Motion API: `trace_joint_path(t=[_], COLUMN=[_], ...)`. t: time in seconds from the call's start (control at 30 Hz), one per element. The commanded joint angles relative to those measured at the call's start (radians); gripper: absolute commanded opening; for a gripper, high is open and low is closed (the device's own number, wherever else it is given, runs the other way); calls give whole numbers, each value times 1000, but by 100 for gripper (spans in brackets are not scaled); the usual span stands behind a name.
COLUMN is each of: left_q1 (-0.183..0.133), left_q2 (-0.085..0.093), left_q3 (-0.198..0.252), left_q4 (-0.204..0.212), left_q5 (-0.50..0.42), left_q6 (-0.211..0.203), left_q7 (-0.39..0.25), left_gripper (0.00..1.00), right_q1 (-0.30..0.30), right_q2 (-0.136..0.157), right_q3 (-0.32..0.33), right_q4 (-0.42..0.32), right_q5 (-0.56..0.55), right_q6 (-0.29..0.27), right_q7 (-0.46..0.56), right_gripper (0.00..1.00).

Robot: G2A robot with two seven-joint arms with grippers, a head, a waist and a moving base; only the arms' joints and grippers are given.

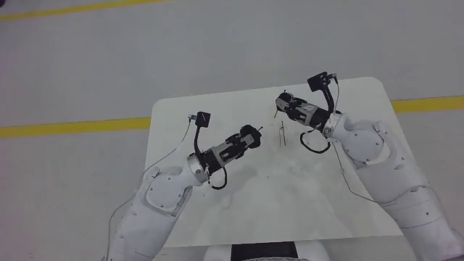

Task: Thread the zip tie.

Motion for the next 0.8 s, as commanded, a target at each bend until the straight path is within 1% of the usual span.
trace_joint_path(t=[0.0,0.1,0.17,0.27,0.63,0.67,0.7,0.77], left_q1=[0,0,0,0,0,0,0,0], left_q2=[0,0,0,0,0,0,0,0], left_q3=[0,0,0,0,0,0,0,0], left_q4=[0,0,0,0,0,0,0,0], left_q5=[0,0,0,0,0,0,0,0], left_q6=[0,0,0,0,0,0,0,0], left_q7=[0,0,0,0,0,0,0,0], left_gripper=[0,0,0,0,0,0,0,0], right_q1=[-10,-24,-26,-35,-34,-36,-41,-64], right_q2=[1,5,8,18,20,19,18,17], right_q3=[-1,-14,-39,-75,-76,-75,-77,-73], right_q4=[-41,-82,-120,-147,-146,-153,-172,-187], right_q5=[-28,-68,-104,-155,-163,-164,-189,-211], right_q6=[0,0,0,0,0,0,0,0], right_q7=[-48,-101,-155,-208,-210,-234,-277,-363], right_gripper=[0,0,0,0,0,0,0,0])
